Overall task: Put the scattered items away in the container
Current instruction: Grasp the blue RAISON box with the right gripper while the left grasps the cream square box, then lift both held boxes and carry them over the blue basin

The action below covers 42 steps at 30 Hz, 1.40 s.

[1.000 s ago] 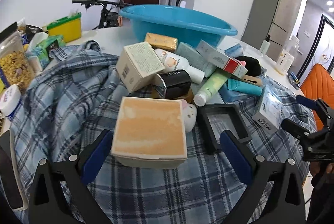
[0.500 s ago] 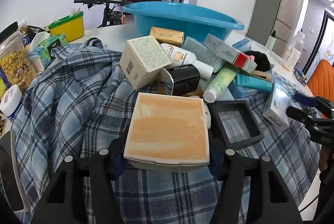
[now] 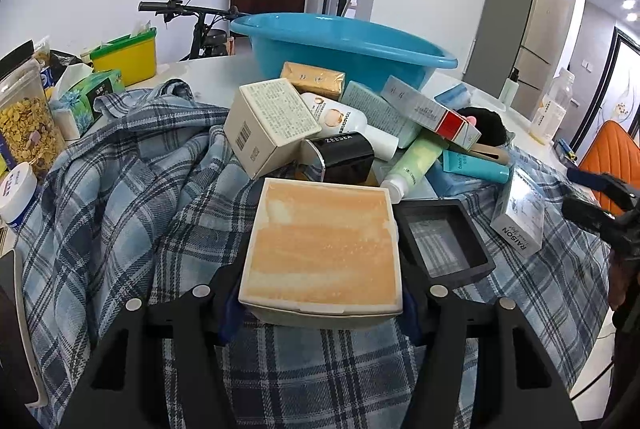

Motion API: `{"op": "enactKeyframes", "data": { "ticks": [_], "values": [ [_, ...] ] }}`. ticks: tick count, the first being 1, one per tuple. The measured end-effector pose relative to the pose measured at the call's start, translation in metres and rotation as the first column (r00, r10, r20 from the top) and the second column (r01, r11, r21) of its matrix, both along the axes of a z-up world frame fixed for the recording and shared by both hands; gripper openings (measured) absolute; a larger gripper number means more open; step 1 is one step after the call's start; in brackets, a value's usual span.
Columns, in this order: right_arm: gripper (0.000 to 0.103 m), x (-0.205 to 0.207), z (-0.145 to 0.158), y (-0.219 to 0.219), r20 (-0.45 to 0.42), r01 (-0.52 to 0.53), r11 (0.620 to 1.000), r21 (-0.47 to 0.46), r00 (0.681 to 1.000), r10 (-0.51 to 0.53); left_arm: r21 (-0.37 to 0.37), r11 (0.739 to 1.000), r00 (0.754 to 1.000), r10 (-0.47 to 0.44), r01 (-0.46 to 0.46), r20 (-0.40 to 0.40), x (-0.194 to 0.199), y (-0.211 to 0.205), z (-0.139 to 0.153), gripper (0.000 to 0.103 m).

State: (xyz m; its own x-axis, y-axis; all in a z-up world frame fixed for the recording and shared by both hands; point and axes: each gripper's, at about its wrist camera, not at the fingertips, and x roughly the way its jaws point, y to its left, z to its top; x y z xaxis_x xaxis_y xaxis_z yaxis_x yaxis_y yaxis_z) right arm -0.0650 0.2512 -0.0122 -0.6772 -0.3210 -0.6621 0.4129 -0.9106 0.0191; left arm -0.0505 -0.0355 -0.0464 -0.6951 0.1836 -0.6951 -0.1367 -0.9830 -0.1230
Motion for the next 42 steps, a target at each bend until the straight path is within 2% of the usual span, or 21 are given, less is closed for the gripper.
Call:
{"op": "enactKeyframes", "data": {
  "ticks": [4, 8, 12, 20, 23, 25, 26, 27, 32, 42],
  "values": [
    [0.103, -0.003, 0.005, -0.003, -0.031, -0.023, 1.000, 0.016, 0.999, 0.023, -0.019, 1.000, 1.000, 0.000, 0.000, -0.016, 0.004, 0.004, 0.003, 0.062],
    [0.103, -0.007, -0.009, -0.018, 0.044, -0.083, 0.994, 0.069, 0.996, 0.080, -0.010, 1.000, 1.000, 0.003, -0.004, -0.014, 0.003, 0.002, 0.002, 0.062],
    [0.103, -0.010, -0.023, -0.033, 0.066, -0.092, 0.984, 0.151, 0.994, 0.083, -0.025, 0.999, 1.000, 0.021, -0.022, -0.021, 0.003, 0.001, 0.003, 0.062],
    [0.103, -0.025, -0.038, -0.037, 0.140, -0.097, 0.984, 0.149, 0.987, 0.076, -0.051, 0.998, 0.999, 0.027, -0.029, -0.026, 0.003, 0.004, 0.003, 0.062],
    [0.103, -0.025, -0.040, -0.038, 0.140, -0.083, 0.983, 0.164, 0.988, 0.060, -0.052, 0.998, 0.999, 0.029, -0.031, -0.030, 0.003, 0.004, 0.003, 0.062],
    [0.101, -0.023, -0.040, -0.040, 0.127, -0.086, 0.980, 0.181, 0.990, 0.063, -0.052, 0.998, 0.999, 0.027, -0.028, -0.026, 0.004, 0.004, 0.003, 0.062],
    [0.093, -0.021, -0.040, -0.042, 0.122, -0.090, 0.977, 0.193, 0.990, 0.067, -0.052, 0.998, 0.999, 0.026, -0.027, -0.026, 0.004, 0.004, 0.004, 0.062],
    [0.091, -0.020, -0.042, -0.043, 0.123, -0.095, 0.974, 0.205, 0.990, 0.071, -0.052, 0.998, 0.999, 0.026, -0.027, -0.027, 0.004, 0.004, 0.004, 0.062],
    [0.091, -0.013, -0.037, -0.043, 0.085, -0.084, 0.970, 0.227, 0.994, 0.066, -0.056, 0.998, 0.999, 0.030, -0.032, -0.030, 0.005, 0.004, 0.005, 0.063],
    [0.091, 0.002, 0.017, -0.039, -0.071, -0.047, 0.988, 0.148, 0.996, 0.058, -0.050, 0.998, 0.998, 0.032, -0.035, -0.060, 0.008, 0.003, 0.008, 0.063]
  ]
}}
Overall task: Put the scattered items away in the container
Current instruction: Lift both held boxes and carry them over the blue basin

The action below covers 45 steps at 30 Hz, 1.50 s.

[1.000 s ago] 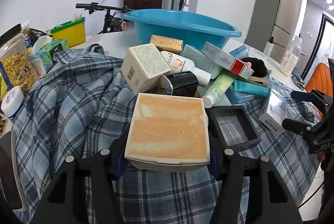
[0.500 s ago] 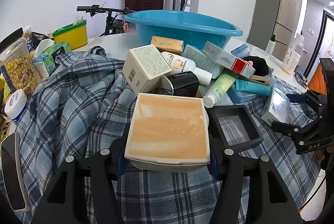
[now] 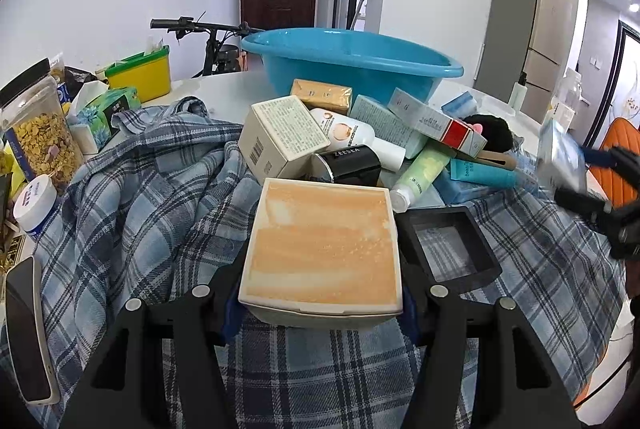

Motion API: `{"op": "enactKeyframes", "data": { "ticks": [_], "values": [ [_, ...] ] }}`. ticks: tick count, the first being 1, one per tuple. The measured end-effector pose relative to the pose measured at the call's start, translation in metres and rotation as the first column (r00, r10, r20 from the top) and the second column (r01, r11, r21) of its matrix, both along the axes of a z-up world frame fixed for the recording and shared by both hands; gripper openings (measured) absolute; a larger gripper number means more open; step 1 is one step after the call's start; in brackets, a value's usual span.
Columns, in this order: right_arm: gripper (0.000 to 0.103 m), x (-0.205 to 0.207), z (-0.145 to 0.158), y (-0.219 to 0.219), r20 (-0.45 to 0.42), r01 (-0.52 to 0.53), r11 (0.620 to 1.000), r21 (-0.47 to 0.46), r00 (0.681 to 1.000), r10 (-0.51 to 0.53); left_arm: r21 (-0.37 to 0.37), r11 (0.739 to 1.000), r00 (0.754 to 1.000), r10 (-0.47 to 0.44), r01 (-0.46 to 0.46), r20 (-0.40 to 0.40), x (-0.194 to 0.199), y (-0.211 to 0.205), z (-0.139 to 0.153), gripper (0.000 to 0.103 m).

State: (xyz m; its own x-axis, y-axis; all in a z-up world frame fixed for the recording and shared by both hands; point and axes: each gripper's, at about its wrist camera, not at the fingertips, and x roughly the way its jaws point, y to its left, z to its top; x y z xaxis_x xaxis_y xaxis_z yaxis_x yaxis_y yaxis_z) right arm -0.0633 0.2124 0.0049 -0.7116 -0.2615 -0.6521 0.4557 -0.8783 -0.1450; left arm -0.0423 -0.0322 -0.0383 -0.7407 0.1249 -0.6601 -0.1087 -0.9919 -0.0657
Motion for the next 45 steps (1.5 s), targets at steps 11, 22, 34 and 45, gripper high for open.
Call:
{"op": "enactKeyframes", "data": {
  "ticks": [11, 22, 34, 45],
  "values": [
    [0.091, -0.053, 0.057, -0.042, -0.108, -0.023, 0.993, -0.113, 0.994, 0.011, 0.022, 1.000, 1.000, 0.008, -0.008, -0.017, 0.003, -0.004, 0.002, 0.063],
    [0.091, -0.129, 0.070, -0.066, -0.194, 0.014, 0.990, -0.141, 0.980, -0.041, 0.008, 1.000, 0.999, 0.016, -0.016, -0.047, 0.007, -0.003, 0.005, 0.063],
    [0.091, -0.172, 0.031, -0.041, -0.068, 0.032, 0.965, -0.259, 0.996, -0.051, 0.018, 0.999, 0.999, 0.029, -0.029, -0.031, 0.005, -0.005, 0.002, 0.063],
    [0.091, -0.172, 0.025, -0.034, -0.027, 0.023, 0.945, -0.327, 0.999, -0.033, -0.015, 0.997, 0.992, 0.076, -0.078, -0.097, 0.003, 0.004, 0.049, 0.063]
  ]
}}
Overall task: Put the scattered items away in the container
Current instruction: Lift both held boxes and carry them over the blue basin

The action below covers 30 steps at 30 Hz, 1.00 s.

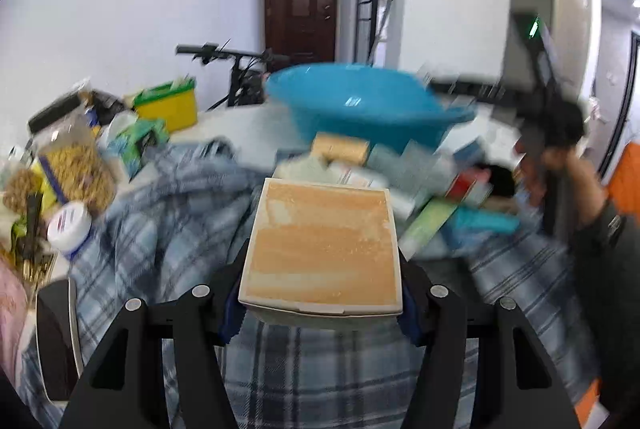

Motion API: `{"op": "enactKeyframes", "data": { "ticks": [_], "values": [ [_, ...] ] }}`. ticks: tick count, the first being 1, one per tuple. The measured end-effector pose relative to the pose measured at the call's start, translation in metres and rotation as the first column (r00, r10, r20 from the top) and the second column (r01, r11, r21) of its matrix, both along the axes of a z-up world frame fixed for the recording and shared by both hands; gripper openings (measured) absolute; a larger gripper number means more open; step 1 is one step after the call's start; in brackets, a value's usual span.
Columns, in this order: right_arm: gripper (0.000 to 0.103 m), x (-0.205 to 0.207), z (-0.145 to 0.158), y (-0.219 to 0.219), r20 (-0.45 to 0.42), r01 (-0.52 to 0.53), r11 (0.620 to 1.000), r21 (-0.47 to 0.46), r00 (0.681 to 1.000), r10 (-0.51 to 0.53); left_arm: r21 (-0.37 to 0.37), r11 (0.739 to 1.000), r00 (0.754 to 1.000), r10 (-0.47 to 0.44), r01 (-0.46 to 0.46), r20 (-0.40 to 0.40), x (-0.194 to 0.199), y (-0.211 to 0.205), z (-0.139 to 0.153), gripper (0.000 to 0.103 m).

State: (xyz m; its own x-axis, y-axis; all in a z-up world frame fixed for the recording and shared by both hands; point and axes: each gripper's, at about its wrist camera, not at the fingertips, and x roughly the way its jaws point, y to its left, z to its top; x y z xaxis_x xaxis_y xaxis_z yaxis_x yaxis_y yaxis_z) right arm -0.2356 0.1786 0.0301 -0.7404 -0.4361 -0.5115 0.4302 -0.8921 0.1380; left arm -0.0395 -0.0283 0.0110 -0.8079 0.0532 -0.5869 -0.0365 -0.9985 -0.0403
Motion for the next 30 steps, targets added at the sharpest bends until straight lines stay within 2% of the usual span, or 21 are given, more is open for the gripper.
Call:
{"op": "enactKeyframes", "data": {
  "ticks": [6, 11, 14, 22, 25, 28, 30],
  "values": [
    [0.091, 0.004, 0.006, 0.004, -0.017, 0.001, 1.000, -0.022, 1.000, -0.001, -0.105, 0.994, 0.989, -0.025, 0.010, -0.144, -0.027, 0.020, 0.072, 0.063],
    [0.091, 0.003, 0.005, 0.005, -0.012, 0.002, 1.000, -0.018, 1.000, -0.002, -0.049, 0.998, 0.981, -0.057, 0.048, -0.187, -0.069, 0.027, 0.094, 0.063],
    [0.091, 0.003, 0.006, 0.004, -0.019, 0.006, 1.000, -0.016, 1.000, -0.006, -0.078, 0.996, 0.979, -0.064, 0.050, -0.194, -0.093, 0.034, 0.096, 0.063],
    [0.091, 0.004, 0.007, 0.005, -0.034, 0.023, 1.000, -0.005, 0.999, -0.024, -0.064, 0.995, 0.988, -0.083, 0.076, -0.126, -0.172, 0.041, 0.075, 0.063],
    [0.091, 0.003, 0.004, 0.003, -0.034, 0.032, 0.999, 0.009, 0.999, -0.032, -0.027, 0.997, 0.994, -0.070, 0.068, -0.086, -0.198, 0.035, 0.063, 0.063],
    [0.091, 0.002, 0.003, 0.002, -0.037, 0.044, 0.999, 0.021, 0.998, -0.043, 0.053, 0.996, 0.996, -0.075, 0.077, -0.040, -0.217, 0.020, 0.050, 0.063],
    [0.091, 0.001, 0.001, 0.003, -0.035, 0.046, 0.999, 0.026, 0.998, -0.045, 0.044, 0.998, 0.998, -0.052, 0.053, -0.032, -0.225, 0.015, 0.041, 0.063]
  ]
}}
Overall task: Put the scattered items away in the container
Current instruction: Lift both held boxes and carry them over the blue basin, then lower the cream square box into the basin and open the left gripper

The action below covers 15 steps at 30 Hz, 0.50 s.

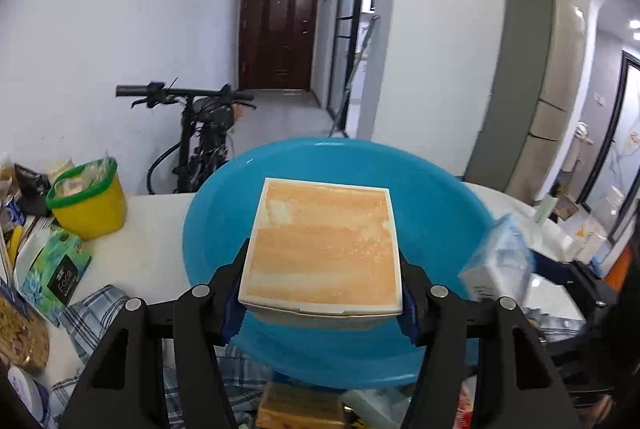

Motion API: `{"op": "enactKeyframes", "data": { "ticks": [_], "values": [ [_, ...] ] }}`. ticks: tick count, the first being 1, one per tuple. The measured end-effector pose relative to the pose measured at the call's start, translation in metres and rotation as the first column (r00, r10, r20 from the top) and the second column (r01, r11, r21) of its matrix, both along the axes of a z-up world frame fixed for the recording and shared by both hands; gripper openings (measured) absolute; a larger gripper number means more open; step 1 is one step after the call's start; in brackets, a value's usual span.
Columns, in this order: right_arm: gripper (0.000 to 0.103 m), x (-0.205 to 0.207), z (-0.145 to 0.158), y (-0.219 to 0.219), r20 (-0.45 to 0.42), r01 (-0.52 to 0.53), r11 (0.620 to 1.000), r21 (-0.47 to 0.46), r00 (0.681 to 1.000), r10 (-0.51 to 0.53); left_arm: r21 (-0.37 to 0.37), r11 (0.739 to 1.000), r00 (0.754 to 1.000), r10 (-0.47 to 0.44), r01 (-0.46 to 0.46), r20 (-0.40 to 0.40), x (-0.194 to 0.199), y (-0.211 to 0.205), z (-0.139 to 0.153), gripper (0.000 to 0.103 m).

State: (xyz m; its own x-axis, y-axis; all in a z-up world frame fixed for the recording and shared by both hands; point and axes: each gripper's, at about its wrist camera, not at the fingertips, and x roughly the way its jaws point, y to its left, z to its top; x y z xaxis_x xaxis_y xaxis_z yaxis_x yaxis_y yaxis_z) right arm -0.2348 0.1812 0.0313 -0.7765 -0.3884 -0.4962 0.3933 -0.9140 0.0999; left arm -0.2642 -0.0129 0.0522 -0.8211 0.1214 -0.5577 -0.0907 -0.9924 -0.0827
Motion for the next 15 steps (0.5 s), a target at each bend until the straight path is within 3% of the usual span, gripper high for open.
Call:
{"op": "enactKeyframes", "data": {
  "ticks": [5, 9, 15],
  "values": [
    [0.091, -0.005, -0.004, -0.002, 0.001, 0.015, 1.000, 0.017, 1.000, -0.015, 0.023, 1.000, 1.000, 0.011, -0.011, 0.013, -0.013, -0.010, -0.015, 0.063],
    [0.091, -0.005, -0.002, -0.003, -0.001, 0.007, 1.000, 0.012, 1.000, -0.007, -0.056, 0.998, 1.000, 0.004, -0.004, -0.003, -0.006, -0.004, -0.020, 0.063],
    [0.091, 0.002, 0.002, -0.004, -0.045, 0.018, 1.000, 0.013, 0.999, -0.018, -0.084, 0.996, 1.000, -0.005, 0.003, -0.029, -0.001, 0.005, -0.020, 0.063]
  ]
}}
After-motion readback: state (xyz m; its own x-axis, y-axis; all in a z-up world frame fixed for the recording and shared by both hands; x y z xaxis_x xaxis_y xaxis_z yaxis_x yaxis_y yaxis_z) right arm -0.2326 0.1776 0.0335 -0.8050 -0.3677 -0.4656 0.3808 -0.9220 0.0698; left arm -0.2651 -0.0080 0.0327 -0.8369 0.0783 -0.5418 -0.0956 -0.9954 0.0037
